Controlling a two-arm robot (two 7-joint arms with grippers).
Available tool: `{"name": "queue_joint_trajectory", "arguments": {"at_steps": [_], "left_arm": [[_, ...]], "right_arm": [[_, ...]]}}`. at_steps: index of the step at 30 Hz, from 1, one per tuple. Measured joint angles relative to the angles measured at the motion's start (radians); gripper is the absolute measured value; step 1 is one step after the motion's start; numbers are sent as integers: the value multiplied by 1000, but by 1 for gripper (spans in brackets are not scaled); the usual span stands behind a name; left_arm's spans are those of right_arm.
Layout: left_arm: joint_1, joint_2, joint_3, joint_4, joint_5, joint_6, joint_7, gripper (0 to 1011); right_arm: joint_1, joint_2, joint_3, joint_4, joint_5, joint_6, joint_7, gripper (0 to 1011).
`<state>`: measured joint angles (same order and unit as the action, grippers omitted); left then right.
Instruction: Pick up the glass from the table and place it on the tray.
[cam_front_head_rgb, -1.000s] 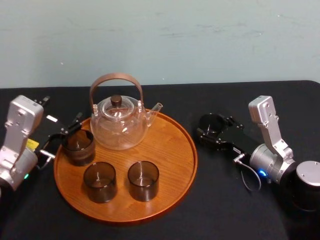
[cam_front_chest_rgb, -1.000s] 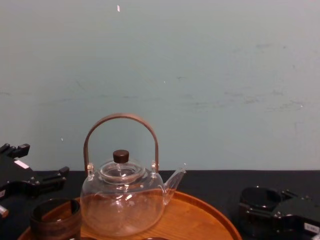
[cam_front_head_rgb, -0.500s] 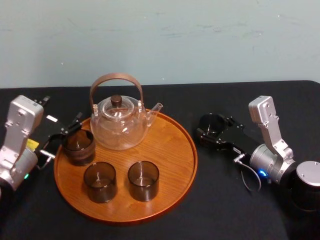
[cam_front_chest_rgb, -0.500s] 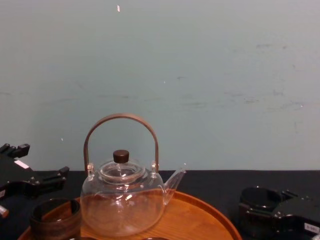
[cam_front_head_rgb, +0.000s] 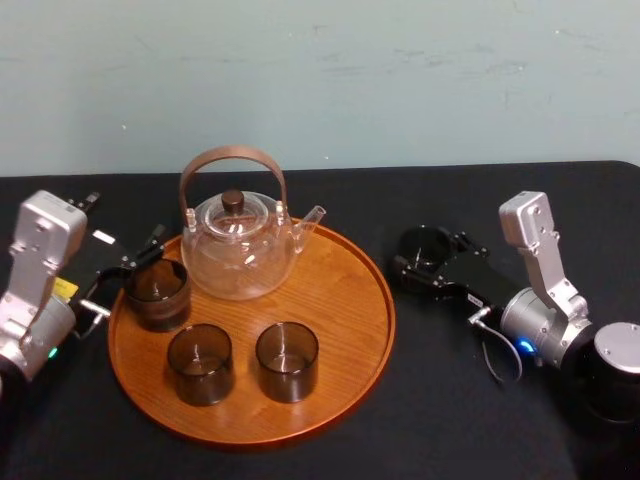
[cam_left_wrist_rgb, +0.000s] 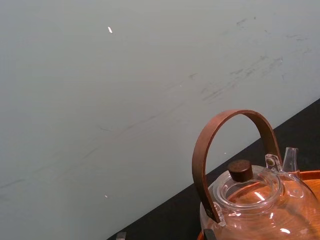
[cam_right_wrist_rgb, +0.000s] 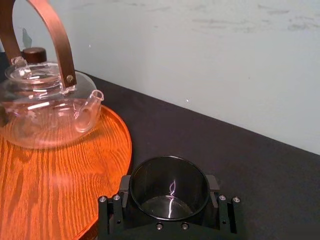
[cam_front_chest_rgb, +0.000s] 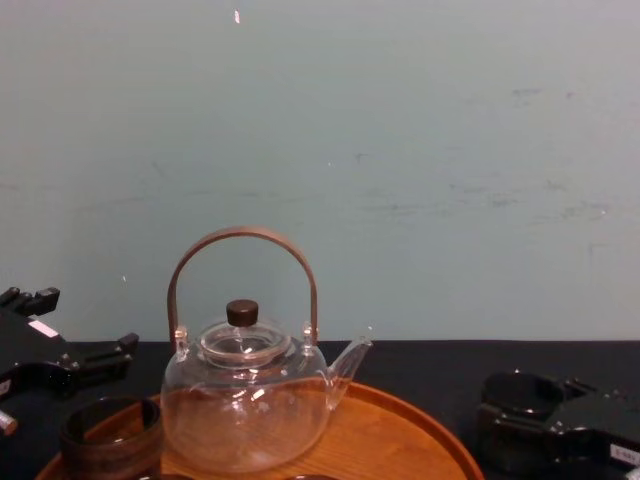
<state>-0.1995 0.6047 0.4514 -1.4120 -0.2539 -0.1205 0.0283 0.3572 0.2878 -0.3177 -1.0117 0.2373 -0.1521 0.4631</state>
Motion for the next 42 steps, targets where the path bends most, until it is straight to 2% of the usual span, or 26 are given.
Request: {"name": "queue_joint_trajectory", "arguments": {"at_steps": [11, 25, 33, 42], "left_arm": [[0, 0, 0, 0, 0, 0, 0, 1001], [0, 0, 0, 0, 0, 0, 0, 1001], [0, 0, 0, 0, 0, 0, 0, 1001], [0, 0, 0, 0, 0, 0, 0, 1001]], "right_arm": [[-20, 11, 9, -40, 4, -32, -1, 905], [-62, 28, -7, -160, -3, -41, 13, 905], [-62, 15, -43, -178, 10, -50, 49, 905], [-51, 10, -61, -170, 21, -56, 58, 905]]}}
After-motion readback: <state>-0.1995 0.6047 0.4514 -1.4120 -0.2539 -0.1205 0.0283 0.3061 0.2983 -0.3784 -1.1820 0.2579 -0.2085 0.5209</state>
